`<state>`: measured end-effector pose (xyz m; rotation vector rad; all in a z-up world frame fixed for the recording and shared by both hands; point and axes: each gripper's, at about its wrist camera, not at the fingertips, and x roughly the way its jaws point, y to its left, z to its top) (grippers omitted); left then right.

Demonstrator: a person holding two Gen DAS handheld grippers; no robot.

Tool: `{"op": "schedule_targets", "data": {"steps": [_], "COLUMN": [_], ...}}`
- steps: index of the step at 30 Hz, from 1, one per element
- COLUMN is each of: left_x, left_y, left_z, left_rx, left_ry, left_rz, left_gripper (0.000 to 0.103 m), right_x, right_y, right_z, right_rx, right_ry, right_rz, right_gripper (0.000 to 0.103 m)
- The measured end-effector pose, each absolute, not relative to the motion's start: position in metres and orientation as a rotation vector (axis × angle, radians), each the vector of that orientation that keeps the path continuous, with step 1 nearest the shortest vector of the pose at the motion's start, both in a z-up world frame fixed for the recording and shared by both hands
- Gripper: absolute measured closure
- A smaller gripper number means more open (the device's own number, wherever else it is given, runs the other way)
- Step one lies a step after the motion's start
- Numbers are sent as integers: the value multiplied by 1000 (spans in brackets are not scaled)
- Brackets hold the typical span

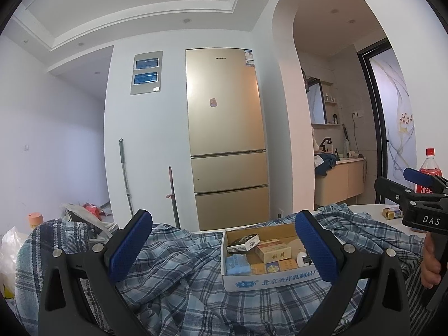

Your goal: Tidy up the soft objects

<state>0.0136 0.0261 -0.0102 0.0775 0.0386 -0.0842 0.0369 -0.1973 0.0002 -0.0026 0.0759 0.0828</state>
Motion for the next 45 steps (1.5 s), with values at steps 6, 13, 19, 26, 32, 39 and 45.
{"op": "schedule_targets", "data": {"steps": [6, 13, 19, 26, 32, 39, 45], "left_x": [12, 15, 13, 16, 14, 14, 14], "left_y": [30, 32, 33, 35, 31, 31, 31], "left_z": [-9, -9, -8, -7, -7, -7, -7], "left_rx": [66, 61, 60, 55, 75, 68, 66], "left_ry": [47, 64, 62, 77, 67, 67, 66], "left_rz": [-82, -82, -78, -67, -70, -70, -69], "left_gripper": [0, 0, 0, 0, 0, 0, 0], "right_x": [38, 39, 39, 39, 39, 40, 39], "right_y": [-197, -197, -199, -199, -200, -200, -200], "right_z": [0, 0, -1, -1, -1, -1, -2], "right_rx": [4, 1, 2, 2, 1, -1, 1], "right_ry": [82, 85, 84, 85, 85, 84, 84], "right_rz": [77, 75, 70, 68, 68, 69, 66], "right_gripper": [0, 0, 0, 0, 0, 0, 0]}}
